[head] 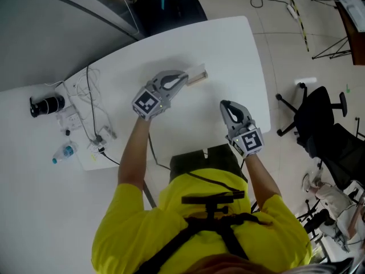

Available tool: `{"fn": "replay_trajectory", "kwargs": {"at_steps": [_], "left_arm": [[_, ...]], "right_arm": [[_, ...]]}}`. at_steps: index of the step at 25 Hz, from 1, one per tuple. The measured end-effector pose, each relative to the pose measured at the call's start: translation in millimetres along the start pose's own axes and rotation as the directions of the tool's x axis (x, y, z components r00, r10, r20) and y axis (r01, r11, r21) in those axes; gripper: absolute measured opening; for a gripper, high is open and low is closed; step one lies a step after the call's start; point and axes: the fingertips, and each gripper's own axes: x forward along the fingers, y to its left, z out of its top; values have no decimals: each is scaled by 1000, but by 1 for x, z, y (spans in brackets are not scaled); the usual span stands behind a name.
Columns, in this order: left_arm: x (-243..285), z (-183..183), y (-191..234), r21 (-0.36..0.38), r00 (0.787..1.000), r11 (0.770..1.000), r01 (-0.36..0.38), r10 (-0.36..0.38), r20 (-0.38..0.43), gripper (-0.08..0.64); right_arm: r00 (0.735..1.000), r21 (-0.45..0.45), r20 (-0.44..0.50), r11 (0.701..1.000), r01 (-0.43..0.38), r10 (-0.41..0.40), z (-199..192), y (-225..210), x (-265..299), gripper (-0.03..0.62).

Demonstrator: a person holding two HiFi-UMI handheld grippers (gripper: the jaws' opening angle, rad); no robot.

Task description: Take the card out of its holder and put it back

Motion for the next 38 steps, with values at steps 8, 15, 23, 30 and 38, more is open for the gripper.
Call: {"fn": "replay_trajectory", "kwargs": {"at_steps": [8,15,23,30,38], "left_arm": [[-57,145,-49,40,976,991,-131,122,178,17],[-82,197,-97,78,959,979,-189,167,229,17],[-92,207,-110,87,945,969,-230,201,258,17],[-91,199,-109,102,951,969,-225,196,238,17],[-67,144,-70,50,976,983,-178,170,138,17]], "right_arm": [[995,-39,103,999,10,-6,71,23,-39,6],[984,-81,178,997,14,1,107,35,-67,6],[978,-91,206,996,2,16,115,43,-76,6],[980,-82,200,997,6,10,112,46,-77,6],[988,-37,150,999,24,-19,85,32,-69,6]]}}
